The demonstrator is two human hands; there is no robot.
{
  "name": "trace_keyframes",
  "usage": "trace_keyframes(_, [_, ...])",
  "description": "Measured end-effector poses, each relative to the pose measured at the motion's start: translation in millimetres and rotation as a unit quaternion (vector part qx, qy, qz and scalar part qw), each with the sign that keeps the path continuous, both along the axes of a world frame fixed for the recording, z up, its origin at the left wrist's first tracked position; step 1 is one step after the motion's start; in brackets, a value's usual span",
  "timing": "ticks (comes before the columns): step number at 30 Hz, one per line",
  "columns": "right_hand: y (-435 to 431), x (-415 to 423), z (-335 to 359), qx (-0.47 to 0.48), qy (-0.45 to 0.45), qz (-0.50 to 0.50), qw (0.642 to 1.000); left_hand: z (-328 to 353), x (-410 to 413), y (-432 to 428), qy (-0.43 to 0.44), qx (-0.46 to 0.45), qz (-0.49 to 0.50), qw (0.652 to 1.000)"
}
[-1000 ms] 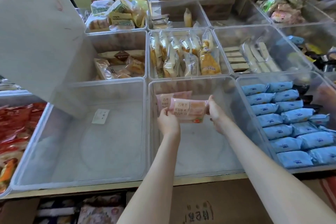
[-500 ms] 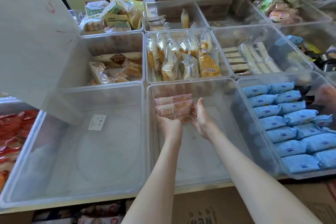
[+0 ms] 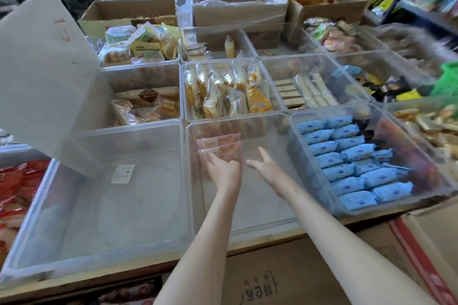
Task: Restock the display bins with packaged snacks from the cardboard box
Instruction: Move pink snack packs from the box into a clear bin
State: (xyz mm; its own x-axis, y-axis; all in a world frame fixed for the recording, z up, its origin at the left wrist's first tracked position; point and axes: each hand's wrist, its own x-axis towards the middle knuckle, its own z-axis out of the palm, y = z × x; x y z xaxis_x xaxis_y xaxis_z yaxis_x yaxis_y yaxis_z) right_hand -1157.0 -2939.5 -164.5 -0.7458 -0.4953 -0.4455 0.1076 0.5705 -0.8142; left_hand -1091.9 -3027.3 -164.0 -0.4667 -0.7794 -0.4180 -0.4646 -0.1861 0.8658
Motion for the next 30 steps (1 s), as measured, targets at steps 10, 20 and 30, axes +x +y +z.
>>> trace_keyframes(10, [194, 6, 160, 0.01, 0.231, 0.025, 0.973, 130, 31, 186, -0.024, -0.256, -0.323, 0.911])
trace_keyframes(20, [499, 43, 181, 0.08, 0.286, -0.017, 0.955, 153, 50, 478, 0.041, -0.413, -0.408, 0.813])
trace_keyframes(30, [625, 5, 90, 0.245, 0.214, 0.034, 0.945, 60, 4, 596, -0.128, -0.476, -0.482, 0.725])
